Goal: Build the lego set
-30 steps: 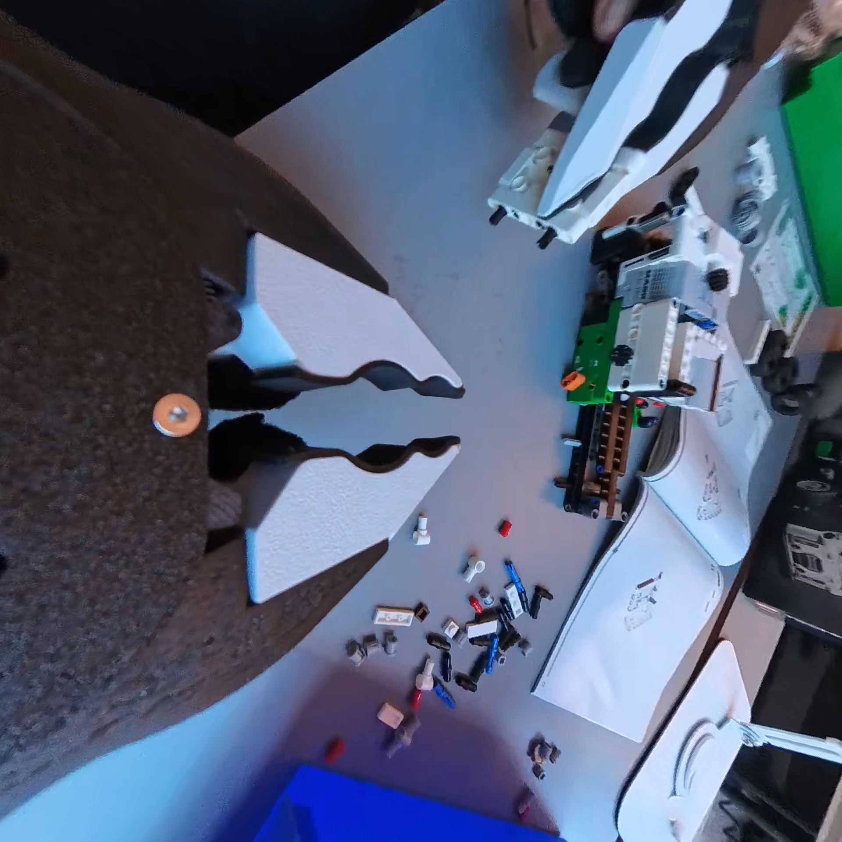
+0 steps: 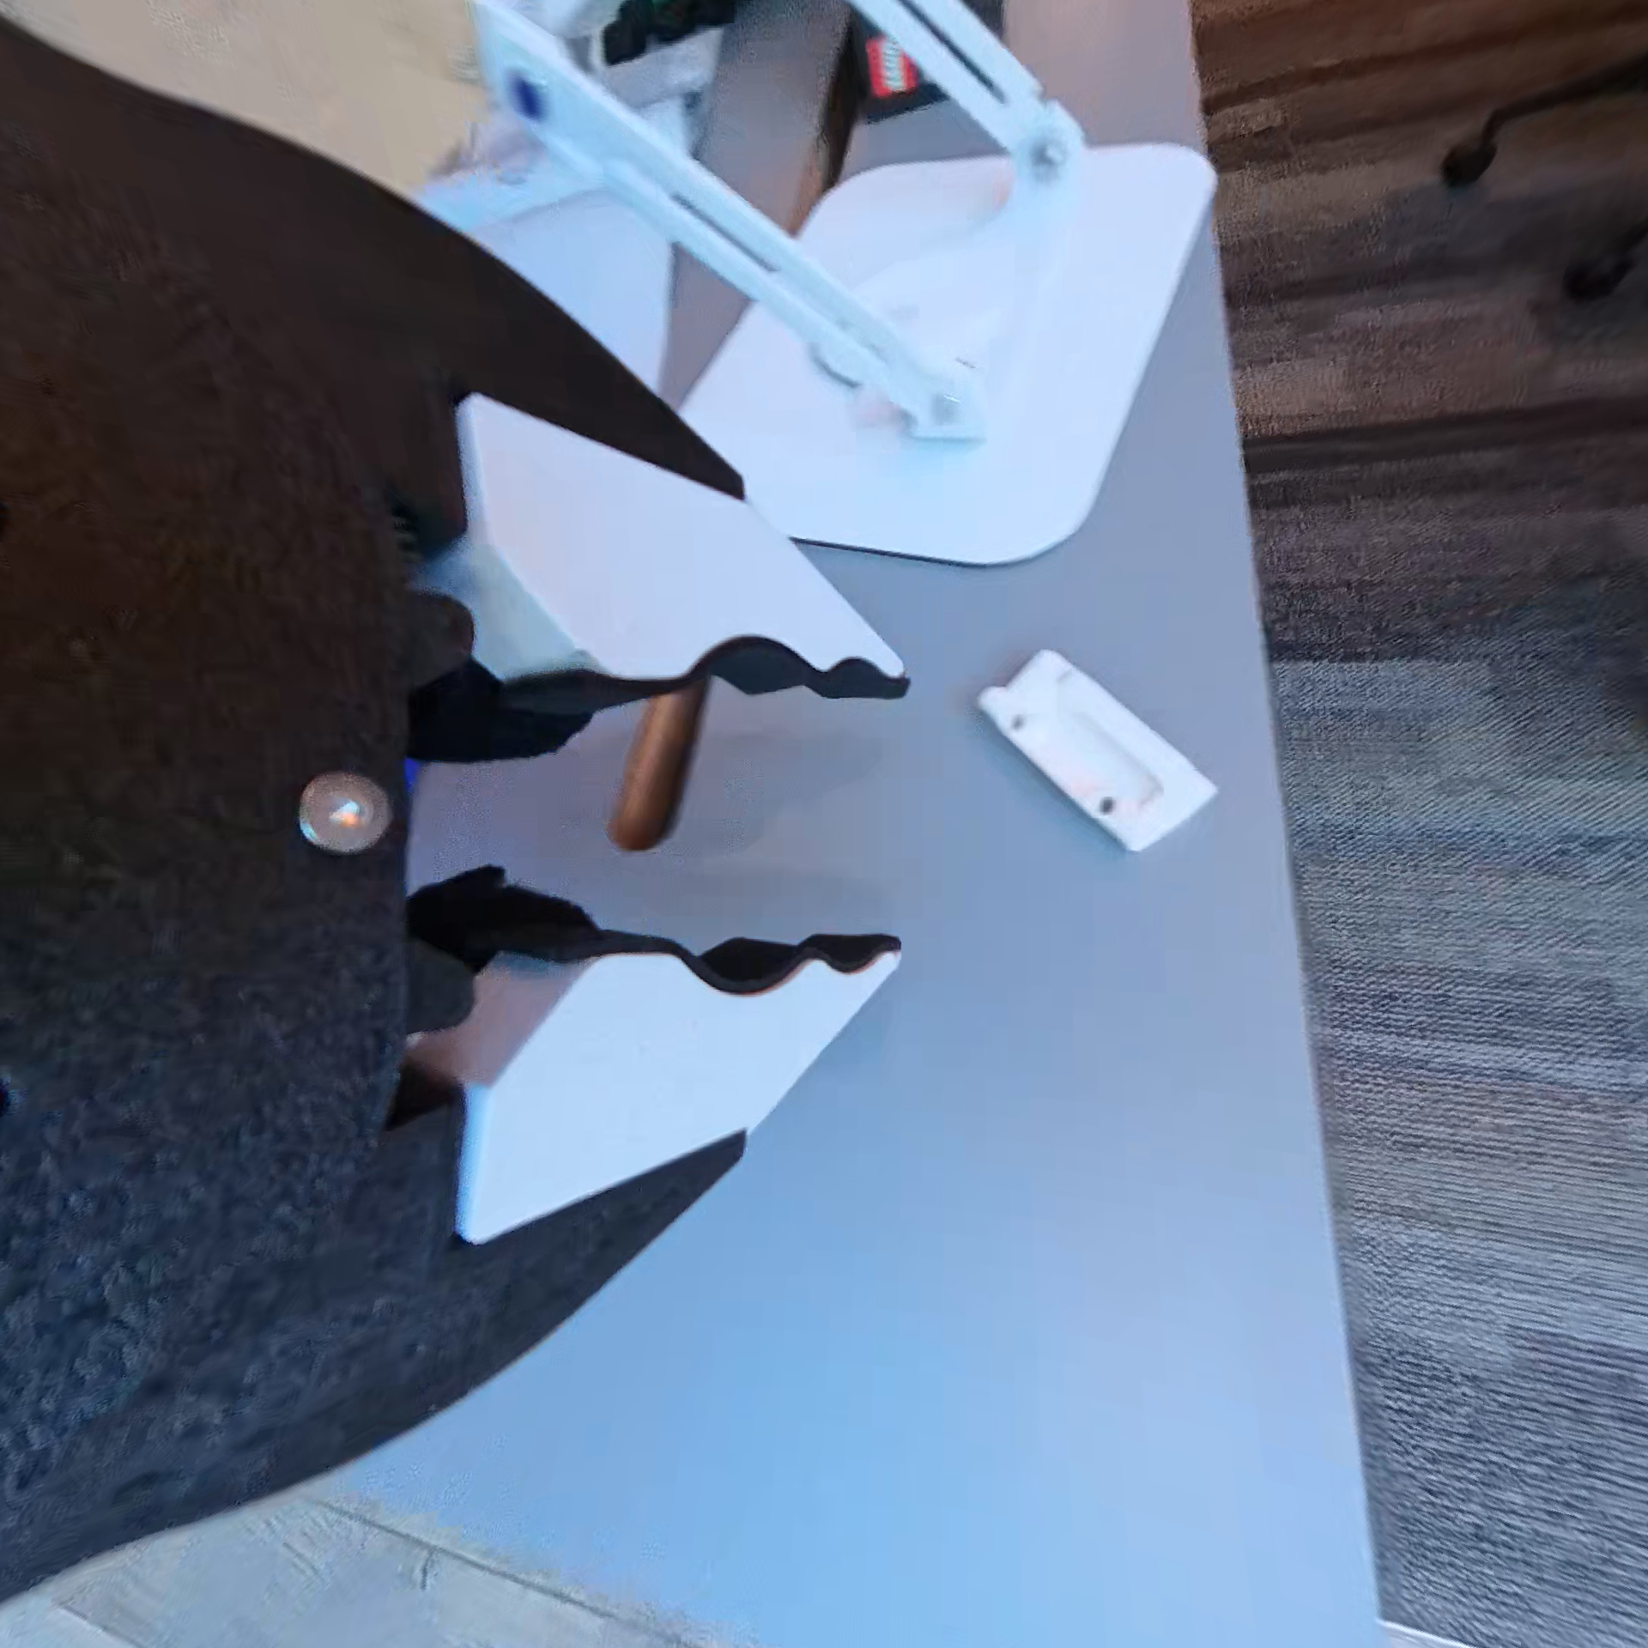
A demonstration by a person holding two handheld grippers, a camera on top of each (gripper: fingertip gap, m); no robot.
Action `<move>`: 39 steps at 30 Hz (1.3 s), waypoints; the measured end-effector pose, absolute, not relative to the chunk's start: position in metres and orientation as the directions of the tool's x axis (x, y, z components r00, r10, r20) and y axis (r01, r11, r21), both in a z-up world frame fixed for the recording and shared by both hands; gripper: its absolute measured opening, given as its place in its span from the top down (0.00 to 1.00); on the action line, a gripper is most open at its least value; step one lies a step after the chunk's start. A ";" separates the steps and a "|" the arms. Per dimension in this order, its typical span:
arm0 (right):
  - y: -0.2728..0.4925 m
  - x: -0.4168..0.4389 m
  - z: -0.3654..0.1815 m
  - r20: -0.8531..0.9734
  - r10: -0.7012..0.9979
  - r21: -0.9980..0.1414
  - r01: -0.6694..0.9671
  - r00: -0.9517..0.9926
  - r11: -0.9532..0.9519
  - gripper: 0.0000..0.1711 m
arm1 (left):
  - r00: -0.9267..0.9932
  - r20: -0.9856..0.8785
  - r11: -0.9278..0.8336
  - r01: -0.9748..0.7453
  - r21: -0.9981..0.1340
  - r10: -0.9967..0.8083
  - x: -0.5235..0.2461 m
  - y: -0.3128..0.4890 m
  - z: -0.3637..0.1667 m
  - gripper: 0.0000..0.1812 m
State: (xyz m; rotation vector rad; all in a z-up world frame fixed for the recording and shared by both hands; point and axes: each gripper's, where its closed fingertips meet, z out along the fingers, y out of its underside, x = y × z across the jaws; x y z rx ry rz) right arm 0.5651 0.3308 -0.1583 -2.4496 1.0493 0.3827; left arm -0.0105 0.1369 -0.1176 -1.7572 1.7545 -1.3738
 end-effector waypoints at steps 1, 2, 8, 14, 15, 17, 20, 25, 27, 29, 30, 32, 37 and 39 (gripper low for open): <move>0.344 0.569 -0.166 -0.424 -0.620 -0.281 -0.747 0.659 -0.602 0.69 | -0.199 0.396 -0.204 -0.607 -0.768 -0.896 -0.006 0.135 -0.117 0.96; 0.358 0.572 -0.170 -0.440 -0.622 -0.285 -0.757 0.648 -0.588 0.70 | -0.198 0.391 -0.198 -0.611 -0.766 -0.899 -0.001 0.134 -0.117 0.96; 0.384 0.581 -0.181 -0.360 -0.626 -0.290 -0.720 0.692 -0.630 0.77 | -0.216 0.377 -0.165 -0.632 -0.757 -0.901 0.013 0.132 -0.120 0.96; 0.393 0.565 -0.184 -0.230 -0.519 -0.284 -0.567 0.823 -0.773 0.76 | -0.249 0.428 -0.179 -0.647 -0.741 -0.869 0.013 0.132 -0.128 0.96; 0.394 0.561 -0.185 -0.204 -0.493 -0.280 -0.533 0.846 -0.798 0.76 | -0.252 0.429 -0.178 -0.648 -0.741 -0.867 0.012 0.132 -0.128 0.96; 0.392 0.559 -0.187 -0.111 -0.444 -0.269 -0.457 0.889 -0.848 0.77 | -0.257 0.428 -0.175 -0.648 -0.742 -0.867 0.009 0.132 -0.127 0.96; 0.388 0.559 -0.190 0.001 -0.371 -0.253 -0.358 0.929 -0.899 0.83 | -0.254 0.412 -0.167 -0.641 -0.749 -0.875 0.004 0.134 -0.125 0.96; 0.383 0.549 -0.189 0.015 -0.310 -0.253 -0.297 0.950 -0.921 0.84 | -0.251 0.414 -0.182 -0.622 -0.761 -0.875 0.001 0.133 -0.120 0.96; 0.375 0.550 -0.189 0.042 -0.302 -0.245 -0.283 0.953 -0.927 0.85 | -0.260 0.407 -0.175 -0.616 -0.768 -0.876 0.000 0.130 -0.118 0.96; 0.368 0.553 -0.185 0.065 -0.302 -0.257 -0.276 0.951 -0.926 0.85 | -0.270 0.403 -0.169 -0.609 -0.775 -0.874 0.000 0.126 -0.115 0.96; 0.367 0.554 -0.180 0.061 -0.304 -0.281 -0.276 0.951 -0.919 0.85 | -0.275 0.402 -0.167 -0.606 -0.778 -0.873 0.000 0.125 -0.114 0.96; 0.362 0.559 -0.163 0.063 -0.320 -0.338 -0.282 0.945 -0.898 0.85 | -0.284 0.399 -0.165 -0.598 -0.785 -0.872 -0.001 0.123 -0.112 0.96; 0.330 0.567 -0.073 0.126 -0.306 -0.566 -0.185 0.944 -0.804 0.85 | -0.301 0.379 -0.169 -0.544 -0.822 -0.875 -0.011 0.126 -0.099 0.96; 0.305 0.554 -0.026 0.203 -0.279 -0.650 -0.084 0.939 -0.755 0.85 | -0.299 0.362 -0.169 -0.517 -0.839 -0.883 -0.018 0.134 -0.095 0.96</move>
